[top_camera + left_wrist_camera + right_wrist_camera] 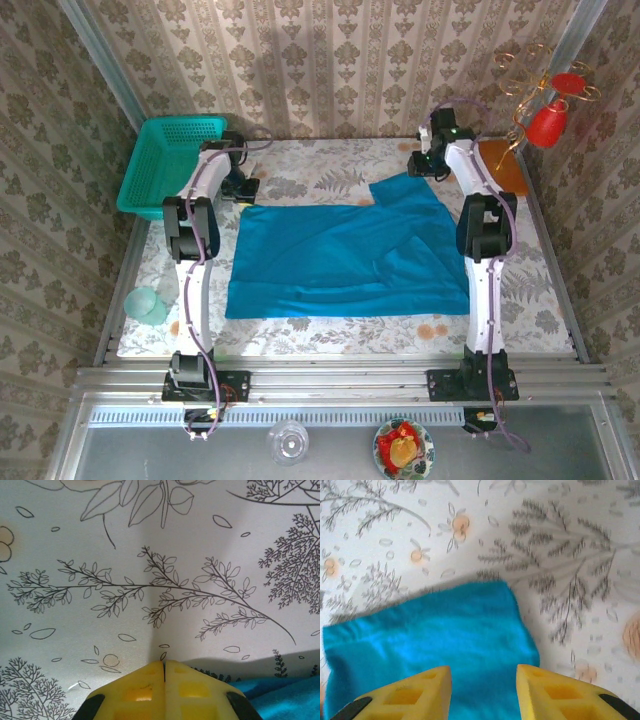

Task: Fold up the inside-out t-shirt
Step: Fold the T-shirt at the center of the table.

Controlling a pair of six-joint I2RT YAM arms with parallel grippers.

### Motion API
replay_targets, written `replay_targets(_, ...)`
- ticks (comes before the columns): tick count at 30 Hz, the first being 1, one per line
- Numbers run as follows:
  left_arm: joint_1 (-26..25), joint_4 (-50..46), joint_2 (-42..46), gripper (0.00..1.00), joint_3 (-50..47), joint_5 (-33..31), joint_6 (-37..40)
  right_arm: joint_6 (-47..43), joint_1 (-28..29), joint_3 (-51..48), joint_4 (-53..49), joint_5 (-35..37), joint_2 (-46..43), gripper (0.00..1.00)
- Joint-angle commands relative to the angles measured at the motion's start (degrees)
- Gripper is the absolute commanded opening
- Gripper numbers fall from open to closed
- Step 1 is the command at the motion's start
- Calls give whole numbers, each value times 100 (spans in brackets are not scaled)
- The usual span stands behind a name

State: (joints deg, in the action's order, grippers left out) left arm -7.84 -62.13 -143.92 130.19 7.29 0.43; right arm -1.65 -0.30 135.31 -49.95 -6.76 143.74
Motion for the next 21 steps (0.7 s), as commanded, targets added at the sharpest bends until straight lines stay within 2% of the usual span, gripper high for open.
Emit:
replay_targets(1,-59,-144,212,0,-55,28,36,-334,-23,811,-658,263,518,40)
replay_targets(6,-118,-237,204,0,-62,-58,61,-513,-41,1376,-668,391,1017,39)
replay_targets(11,-157,-316,197,0,-57,-161,107,-528,-50,1576,-482,171,1234,39)
replay_targets(21,-159,-253,353,0,-321,-264,129,-284,-50,1575,-3,-237,1330,24)
